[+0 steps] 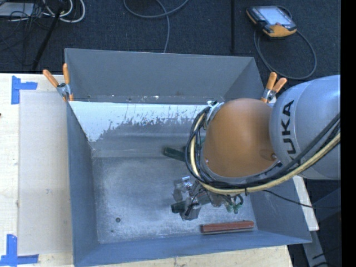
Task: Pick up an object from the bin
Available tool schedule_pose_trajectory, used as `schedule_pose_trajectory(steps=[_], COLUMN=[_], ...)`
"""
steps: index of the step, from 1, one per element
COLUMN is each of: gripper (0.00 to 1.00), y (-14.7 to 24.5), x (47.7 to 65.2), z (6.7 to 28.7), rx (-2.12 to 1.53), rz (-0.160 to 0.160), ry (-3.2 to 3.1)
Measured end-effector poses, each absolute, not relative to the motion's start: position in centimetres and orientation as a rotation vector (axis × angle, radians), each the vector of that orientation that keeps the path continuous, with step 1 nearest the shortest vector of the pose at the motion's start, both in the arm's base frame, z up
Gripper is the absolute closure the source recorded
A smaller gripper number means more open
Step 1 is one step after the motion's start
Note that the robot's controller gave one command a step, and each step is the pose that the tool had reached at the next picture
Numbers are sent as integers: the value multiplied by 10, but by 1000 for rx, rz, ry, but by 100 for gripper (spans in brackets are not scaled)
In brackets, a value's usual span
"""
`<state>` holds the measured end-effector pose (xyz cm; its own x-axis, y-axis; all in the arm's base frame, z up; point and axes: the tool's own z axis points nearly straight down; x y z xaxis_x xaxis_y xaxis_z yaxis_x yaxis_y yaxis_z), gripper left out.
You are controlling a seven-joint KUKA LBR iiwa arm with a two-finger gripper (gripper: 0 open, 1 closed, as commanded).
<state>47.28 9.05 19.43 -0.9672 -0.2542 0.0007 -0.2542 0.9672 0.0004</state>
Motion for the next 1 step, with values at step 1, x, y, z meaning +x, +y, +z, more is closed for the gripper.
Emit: schedule_pose_trajectory(steps=[1], gripper=[100], y=[84], x=[470], z=[222], rx=[418], rz=[-1], ry=[-3113])
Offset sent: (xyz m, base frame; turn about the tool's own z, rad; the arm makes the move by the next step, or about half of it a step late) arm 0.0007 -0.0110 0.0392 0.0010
